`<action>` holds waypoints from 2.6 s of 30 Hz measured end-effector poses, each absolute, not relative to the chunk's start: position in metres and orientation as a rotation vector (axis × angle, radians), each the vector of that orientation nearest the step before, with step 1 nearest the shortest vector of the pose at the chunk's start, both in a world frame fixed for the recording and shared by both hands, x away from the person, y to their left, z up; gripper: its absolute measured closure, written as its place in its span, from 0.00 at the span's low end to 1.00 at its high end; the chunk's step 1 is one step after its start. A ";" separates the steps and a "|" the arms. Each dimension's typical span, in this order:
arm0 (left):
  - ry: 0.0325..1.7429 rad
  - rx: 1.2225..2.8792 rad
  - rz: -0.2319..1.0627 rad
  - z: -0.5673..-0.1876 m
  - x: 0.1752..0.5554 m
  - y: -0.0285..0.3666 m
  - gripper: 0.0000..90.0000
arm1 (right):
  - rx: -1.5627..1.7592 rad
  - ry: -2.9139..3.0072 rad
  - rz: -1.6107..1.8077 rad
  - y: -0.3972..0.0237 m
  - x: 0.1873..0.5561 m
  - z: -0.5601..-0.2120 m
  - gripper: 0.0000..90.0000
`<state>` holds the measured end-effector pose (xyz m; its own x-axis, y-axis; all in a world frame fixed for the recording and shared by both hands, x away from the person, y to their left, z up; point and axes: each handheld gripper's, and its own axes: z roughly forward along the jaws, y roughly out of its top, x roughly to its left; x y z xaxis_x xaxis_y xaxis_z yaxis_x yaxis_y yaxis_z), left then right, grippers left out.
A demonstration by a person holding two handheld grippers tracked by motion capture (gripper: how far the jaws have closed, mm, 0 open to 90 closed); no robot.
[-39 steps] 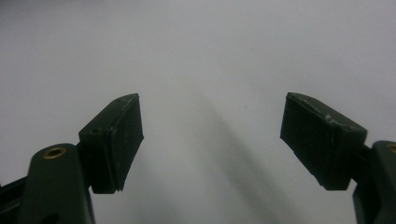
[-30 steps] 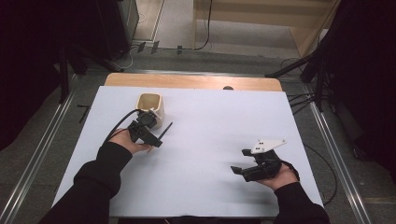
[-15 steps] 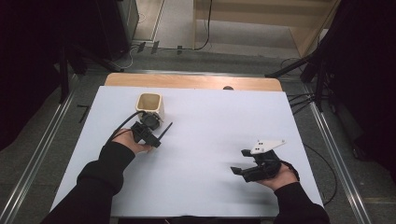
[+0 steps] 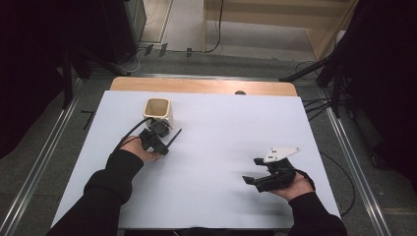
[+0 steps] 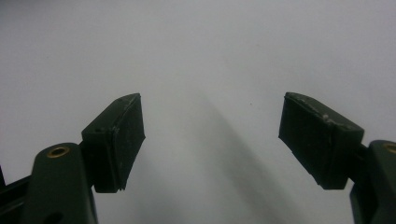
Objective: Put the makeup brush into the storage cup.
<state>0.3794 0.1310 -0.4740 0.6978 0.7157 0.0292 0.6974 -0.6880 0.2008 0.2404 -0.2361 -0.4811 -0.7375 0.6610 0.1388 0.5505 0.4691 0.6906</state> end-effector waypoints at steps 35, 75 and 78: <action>1.116 2.711 0.133 -0.464 0.378 0.130 0.93 | 1.058 2.577 1.111 -0.235 0.240 -0.482 0.27; 0.924 2.478 -0.033 -0.423 0.337 0.150 0.93 | 1.026 2.580 1.250 -0.238 0.244 -0.475 0.30; 0.894 2.470 -0.062 -0.424 0.332 0.150 0.93 | 1.010 2.578 1.260 -0.237 0.244 -0.474 0.30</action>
<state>0.3317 0.1500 -0.4239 0.7822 0.5869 -0.2090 0.6102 -0.6541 0.4471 0.2439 -0.2368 -0.4744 -0.7752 0.6025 0.1900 0.5202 0.4381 0.7331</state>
